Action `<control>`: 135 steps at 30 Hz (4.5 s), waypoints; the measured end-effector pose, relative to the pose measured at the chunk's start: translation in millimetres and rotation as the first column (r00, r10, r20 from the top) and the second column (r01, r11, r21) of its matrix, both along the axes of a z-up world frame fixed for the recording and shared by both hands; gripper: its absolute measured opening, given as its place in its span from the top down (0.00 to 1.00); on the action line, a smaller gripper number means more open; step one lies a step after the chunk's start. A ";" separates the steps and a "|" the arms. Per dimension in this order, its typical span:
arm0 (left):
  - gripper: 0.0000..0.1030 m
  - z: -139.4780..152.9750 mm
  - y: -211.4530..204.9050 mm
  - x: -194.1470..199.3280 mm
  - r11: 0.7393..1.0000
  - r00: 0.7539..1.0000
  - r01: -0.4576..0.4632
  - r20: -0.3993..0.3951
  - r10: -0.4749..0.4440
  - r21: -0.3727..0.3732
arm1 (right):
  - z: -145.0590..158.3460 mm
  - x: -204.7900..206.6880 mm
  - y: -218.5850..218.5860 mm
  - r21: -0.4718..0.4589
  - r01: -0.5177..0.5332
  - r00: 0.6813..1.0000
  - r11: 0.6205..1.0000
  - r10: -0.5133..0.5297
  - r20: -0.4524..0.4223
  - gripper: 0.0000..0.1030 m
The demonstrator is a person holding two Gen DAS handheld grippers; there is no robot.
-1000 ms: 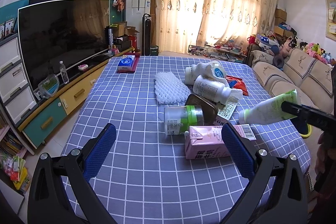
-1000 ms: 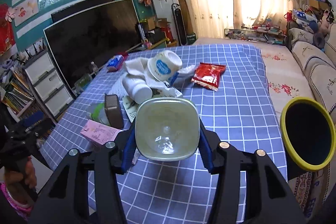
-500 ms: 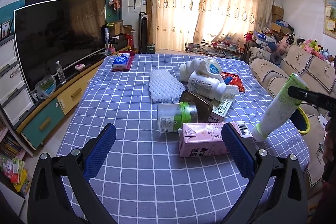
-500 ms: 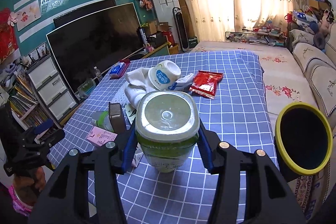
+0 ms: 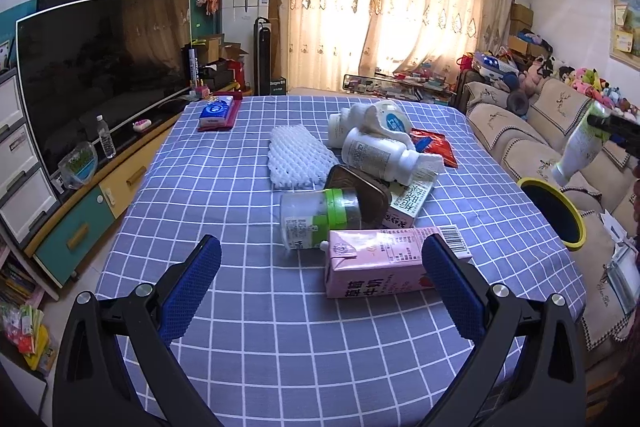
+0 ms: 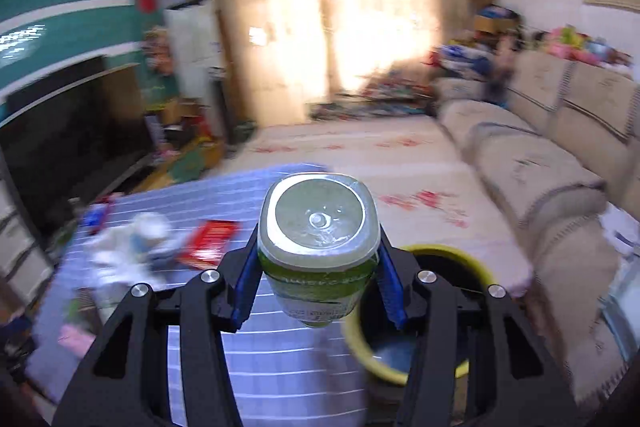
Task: Collect trash
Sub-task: 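Carry the bottle over the yellow-rimmed bin and open the right gripper, then grasp the pink juice carton with the left gripper, then carry the pink carton over the bin and open the left gripper, then grasp the red snack wrapper with the right gripper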
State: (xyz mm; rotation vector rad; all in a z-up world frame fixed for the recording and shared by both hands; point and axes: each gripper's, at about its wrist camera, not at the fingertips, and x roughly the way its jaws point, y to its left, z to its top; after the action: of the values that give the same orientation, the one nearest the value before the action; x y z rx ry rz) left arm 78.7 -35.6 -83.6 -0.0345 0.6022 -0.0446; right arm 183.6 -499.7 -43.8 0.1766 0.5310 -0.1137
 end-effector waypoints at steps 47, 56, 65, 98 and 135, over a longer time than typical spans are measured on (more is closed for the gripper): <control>0.04 -50.5 -119.8 43.7 0.820 0.802 0.523 -0.192 -0.565 -0.231 | -159.5 74.1 -79.4 0.049 0.184 0.922 0.982 -0.155 -0.356 0.37; 0.04 -36.7 -112.8 60.9 0.862 0.847 0.496 -0.160 -0.506 -0.103 | -154.9 64.1 -86.7 0.058 0.194 0.928 0.979 -0.164 -0.335 0.35; 0.33 -63.3 -138.8 94.2 0.826 0.793 0.559 -0.239 -0.560 -0.079 | -157.8 60.6 -85.5 0.068 0.184 0.929 0.981 -0.150 -0.338 0.35; 0.63 -40.4 -421.8 200.7 0.588 0.550 0.806 -0.285 -0.785 -0.065 | -103.4 -69.1 -159.5 0.098 0.353 0.925 0.930 -0.332 -0.186 0.31; 0.11 -3.2 -111.5 120.6 0.961 0.967 0.254 0.000 -0.255 -0.111 | -79.3 67.6 48.4 0.119 -0.202 0.951 0.972 0.223 -0.215 0.29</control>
State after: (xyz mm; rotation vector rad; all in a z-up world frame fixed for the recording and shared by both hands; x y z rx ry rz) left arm 199.3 -147.1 -86.8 -0.0638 0.6151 -0.3277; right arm 251.2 -451.4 -123.1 0.2001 0.7811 0.1041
